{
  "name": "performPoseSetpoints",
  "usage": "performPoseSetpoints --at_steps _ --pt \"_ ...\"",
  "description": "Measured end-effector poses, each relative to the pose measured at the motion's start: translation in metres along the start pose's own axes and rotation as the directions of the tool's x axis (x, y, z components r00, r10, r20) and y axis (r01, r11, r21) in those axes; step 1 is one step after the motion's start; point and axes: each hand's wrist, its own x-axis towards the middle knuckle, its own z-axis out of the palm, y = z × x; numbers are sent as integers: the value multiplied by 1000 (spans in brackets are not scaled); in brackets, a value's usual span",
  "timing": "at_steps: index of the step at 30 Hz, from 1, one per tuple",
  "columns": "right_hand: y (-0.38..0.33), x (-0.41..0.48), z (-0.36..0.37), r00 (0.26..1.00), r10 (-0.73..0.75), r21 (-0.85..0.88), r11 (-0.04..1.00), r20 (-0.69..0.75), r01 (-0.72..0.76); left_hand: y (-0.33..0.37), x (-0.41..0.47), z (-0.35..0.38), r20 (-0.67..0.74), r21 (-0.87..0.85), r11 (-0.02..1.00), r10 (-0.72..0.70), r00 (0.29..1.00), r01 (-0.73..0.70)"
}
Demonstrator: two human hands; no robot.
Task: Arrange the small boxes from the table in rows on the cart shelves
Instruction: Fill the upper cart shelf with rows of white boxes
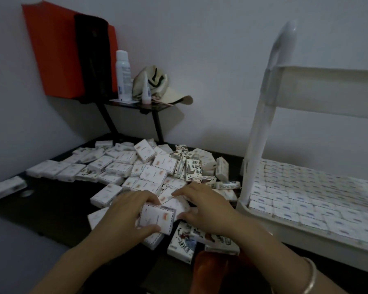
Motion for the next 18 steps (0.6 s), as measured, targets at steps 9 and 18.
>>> performPoseSetpoints --at_steps 9,18 --pt "-13 16 6 1000 -19 -137 990 4 19 -14 -4 -2 -168 -175 980 -119 979 89" --pt "-11 1 -22 989 133 109 986 -68 -125 -4 1 -7 -92 -551 824 -212 973 128"
